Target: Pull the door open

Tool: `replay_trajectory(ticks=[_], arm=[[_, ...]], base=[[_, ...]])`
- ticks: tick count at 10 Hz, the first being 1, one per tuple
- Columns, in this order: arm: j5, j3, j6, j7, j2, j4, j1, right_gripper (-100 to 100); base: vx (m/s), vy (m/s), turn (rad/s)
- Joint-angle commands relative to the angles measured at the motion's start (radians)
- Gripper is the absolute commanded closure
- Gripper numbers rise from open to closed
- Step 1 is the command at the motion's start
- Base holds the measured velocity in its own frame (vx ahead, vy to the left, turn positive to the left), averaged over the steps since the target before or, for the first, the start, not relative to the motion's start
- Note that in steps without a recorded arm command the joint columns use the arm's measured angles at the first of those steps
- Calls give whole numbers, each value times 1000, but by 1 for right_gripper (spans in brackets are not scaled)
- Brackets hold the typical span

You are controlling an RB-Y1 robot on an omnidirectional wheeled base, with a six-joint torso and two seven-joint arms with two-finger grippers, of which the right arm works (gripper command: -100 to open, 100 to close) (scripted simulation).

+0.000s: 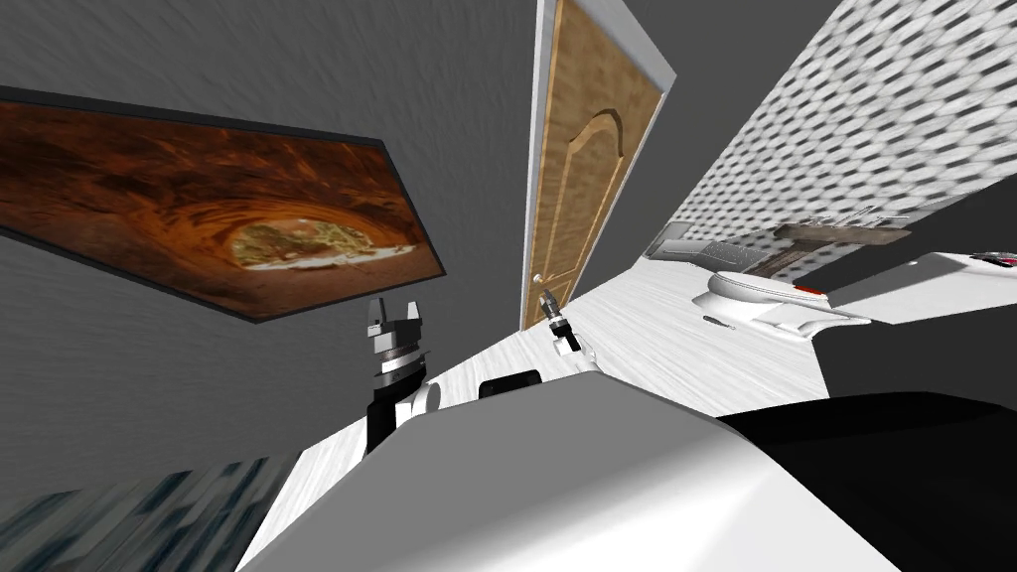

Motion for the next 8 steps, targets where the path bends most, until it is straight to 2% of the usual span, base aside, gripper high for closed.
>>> replay_trajectory(ticks=[1, 7, 8], arm=[[-6, 1, -9, -4, -10, 50, -16, -100], [-29, 2, -25, -18, -47, 235, -87, -100], [-29, 2, -25, -18, -47, 235, -87, -100]], base=[[40, -130, 156], [27, -137, 149], [22, -79, 59]])
